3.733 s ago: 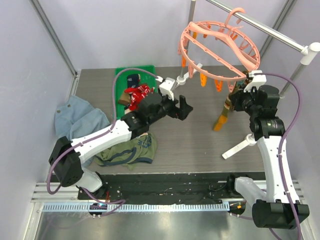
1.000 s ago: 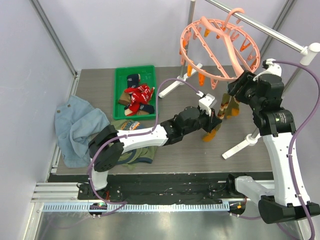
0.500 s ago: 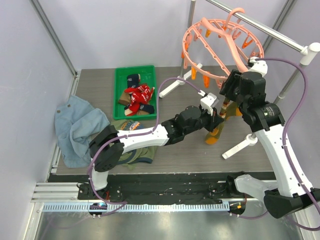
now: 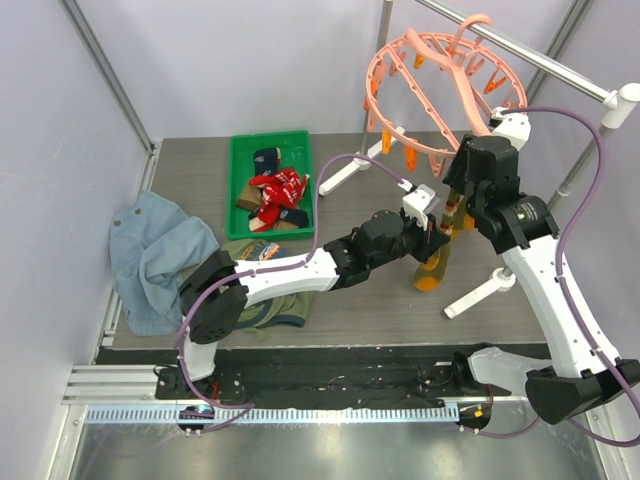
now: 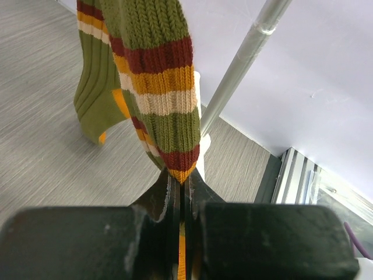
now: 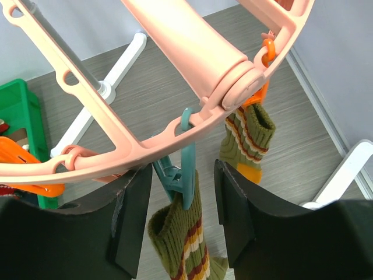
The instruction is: Remove the socks clipped to the hanger
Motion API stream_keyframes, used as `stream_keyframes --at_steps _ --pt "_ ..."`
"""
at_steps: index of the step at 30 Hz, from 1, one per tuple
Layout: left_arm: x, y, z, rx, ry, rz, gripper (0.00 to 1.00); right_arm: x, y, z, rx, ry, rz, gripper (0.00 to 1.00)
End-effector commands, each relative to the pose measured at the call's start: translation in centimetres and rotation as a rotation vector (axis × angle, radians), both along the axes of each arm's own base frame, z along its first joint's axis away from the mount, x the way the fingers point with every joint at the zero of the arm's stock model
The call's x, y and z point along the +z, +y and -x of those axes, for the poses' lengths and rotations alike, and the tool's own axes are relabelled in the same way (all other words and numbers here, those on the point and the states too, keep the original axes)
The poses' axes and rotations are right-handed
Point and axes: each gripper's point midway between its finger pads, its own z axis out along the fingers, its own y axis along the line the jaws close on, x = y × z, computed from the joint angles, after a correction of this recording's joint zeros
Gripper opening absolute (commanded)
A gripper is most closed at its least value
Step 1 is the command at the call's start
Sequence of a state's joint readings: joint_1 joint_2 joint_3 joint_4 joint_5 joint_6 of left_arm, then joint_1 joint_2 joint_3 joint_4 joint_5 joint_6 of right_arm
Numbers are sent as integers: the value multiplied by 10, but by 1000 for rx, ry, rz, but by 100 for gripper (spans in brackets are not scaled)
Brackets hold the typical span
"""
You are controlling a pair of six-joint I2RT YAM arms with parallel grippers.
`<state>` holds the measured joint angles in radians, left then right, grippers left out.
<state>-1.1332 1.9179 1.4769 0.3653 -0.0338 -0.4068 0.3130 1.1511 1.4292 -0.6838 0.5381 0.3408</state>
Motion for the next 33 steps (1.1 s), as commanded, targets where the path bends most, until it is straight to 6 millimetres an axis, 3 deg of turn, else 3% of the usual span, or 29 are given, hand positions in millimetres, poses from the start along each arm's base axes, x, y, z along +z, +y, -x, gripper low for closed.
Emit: stream_keyframes --at_steps 1,7,12,13,16,18,22,28,33 --pt "29 -7 0 0 -53 58 0 26 -2 -9 -31 -90 2 54" --pt "30 -9 0 -3 -53 59 0 25 -3 -13 -52 -90 23 51" --pt "28 -11 2 -7 -49 58 0 23 -7 -14 -76 -96 46 31" --pt "28 -11 2 -7 -47 57 0 23 -7 -15 -77 -97 47 20" --pt "26 -9 2 2 -43 54 0 22 -7 -14 -78 -107 43 6" --pt "24 -6 0 14 -42 50 0 21 -7 -14 -79 -111 42 1" --pt "24 3 -4 51 -37 40 0 19 -2 -14 -51 -111 25 1" --pt "26 46 -34 187 -2 17 0 15 6 -13 -10 -118 -14 1" --pt "42 118 -92 355 14 -8 0 20 12 -11 22 -136 -33 1"
